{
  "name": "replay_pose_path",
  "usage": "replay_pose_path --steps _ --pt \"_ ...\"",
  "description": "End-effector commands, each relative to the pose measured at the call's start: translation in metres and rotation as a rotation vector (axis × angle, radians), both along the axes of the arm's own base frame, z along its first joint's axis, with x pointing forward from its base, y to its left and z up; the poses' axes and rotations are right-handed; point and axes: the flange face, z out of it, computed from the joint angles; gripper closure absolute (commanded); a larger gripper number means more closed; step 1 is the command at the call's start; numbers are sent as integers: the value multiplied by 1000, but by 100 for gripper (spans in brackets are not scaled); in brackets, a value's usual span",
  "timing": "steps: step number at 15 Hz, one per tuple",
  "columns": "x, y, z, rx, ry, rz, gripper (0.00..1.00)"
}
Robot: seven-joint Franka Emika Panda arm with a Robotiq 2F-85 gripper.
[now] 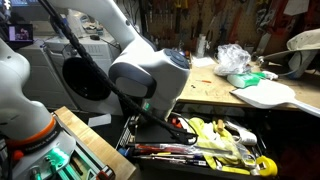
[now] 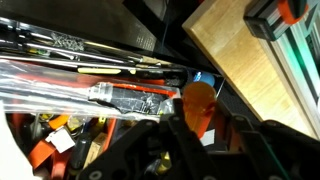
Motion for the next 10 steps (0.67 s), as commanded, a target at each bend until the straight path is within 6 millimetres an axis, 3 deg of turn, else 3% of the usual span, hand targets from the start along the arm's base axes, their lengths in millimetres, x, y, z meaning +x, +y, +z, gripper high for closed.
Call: replay_pose_path --steps 1,10 --pt "-10 6 21 51 4 62 88" --pt "-11 10 58 245 -16 200 88"
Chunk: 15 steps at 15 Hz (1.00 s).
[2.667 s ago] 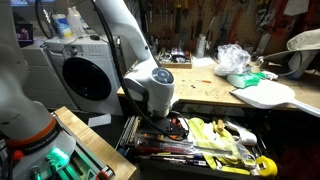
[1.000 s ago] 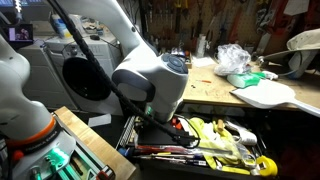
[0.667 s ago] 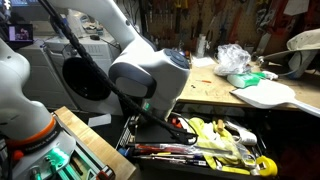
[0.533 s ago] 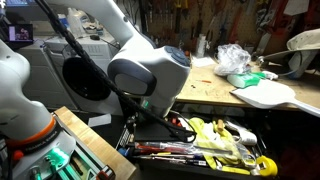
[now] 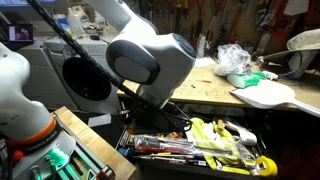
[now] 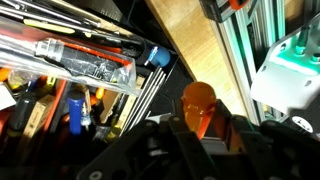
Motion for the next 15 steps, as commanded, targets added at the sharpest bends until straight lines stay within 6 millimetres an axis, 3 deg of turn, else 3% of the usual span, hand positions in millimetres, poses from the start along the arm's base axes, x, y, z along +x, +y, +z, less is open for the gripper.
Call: replay_pose_path --steps 1,5,15 --pt "-3 -3 21 78 -29 48 88" --pt "10 -2 37 174 -99 -7 88" --pt "94 32 37 255 -296 -299 88"
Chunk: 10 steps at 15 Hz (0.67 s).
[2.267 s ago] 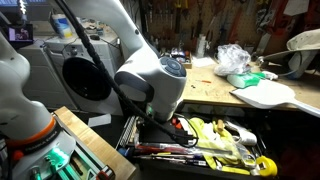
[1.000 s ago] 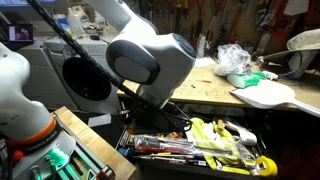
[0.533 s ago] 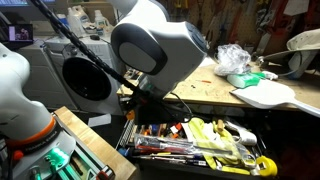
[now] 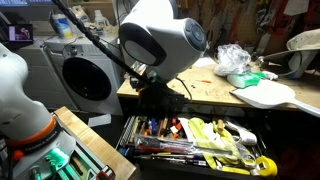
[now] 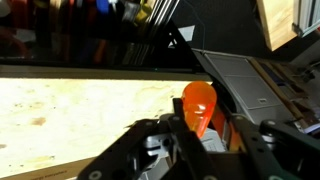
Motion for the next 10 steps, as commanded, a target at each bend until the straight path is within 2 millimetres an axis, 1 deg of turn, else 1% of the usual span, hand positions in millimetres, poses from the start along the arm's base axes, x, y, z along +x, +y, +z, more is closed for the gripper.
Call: replay_pose_path --steps 1,5,10 --pt "30 12 -8 4 -42 -125 88" --pt "58 30 -24 -50 -50 -246 88" --pt "84 72 -45 -99 -43 -288 88"
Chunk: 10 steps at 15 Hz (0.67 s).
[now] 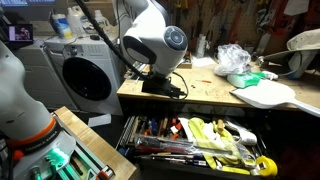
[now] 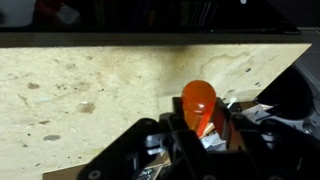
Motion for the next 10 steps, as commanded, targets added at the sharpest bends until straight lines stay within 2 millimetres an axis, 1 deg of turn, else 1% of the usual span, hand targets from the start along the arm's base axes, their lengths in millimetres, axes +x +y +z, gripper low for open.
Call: replay_pose_path --steps 1,4,10 --pt "12 30 -12 -20 0 -44 88" --pt "25 50 -20 -40 5 -61 88" --pt "41 74 -30 -68 16 -80 88"
